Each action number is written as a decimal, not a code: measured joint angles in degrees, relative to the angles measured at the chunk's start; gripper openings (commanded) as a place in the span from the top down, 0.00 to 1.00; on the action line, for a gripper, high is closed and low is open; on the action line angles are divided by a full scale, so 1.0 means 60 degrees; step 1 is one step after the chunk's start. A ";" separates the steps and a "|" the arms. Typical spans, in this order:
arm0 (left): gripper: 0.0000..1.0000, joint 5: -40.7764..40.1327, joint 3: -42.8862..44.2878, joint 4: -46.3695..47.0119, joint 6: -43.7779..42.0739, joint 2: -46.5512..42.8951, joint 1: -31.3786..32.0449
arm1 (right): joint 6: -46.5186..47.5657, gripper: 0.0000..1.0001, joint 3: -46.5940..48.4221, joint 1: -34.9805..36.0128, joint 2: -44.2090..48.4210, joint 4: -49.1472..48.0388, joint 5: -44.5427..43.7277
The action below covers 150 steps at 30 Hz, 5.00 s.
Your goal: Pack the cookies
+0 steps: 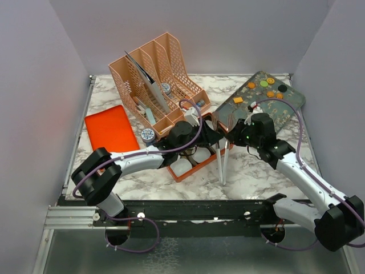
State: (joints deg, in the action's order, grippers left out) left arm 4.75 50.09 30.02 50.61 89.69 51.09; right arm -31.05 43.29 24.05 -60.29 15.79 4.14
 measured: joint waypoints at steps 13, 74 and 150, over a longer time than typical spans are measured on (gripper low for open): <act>1.00 -0.1512 -0.0780 0.0109 0.1891 -0.0350 -0.0168 | 0.0863 0.04 -0.0200 0.0000 0.1956 -0.0466 0.0503; 1.00 -0.2208 -0.1246 0.0262 0.6029 -0.1373 -0.1060 | 0.2699 0.46 0.1993 0.3104 -0.1024 0.1249 -0.1566; 0.02 -0.4634 -0.0750 -0.4452 -0.1078 -0.6444 -0.1643 | 0.2703 0.63 0.4809 0.2353 -0.3213 0.4167 -0.2936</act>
State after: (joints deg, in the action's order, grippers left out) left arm -23.05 45.58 3.31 44.14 51.03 41.23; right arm -14.83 72.14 38.17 -79.57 40.80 -13.47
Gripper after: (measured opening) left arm 0.973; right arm 0.375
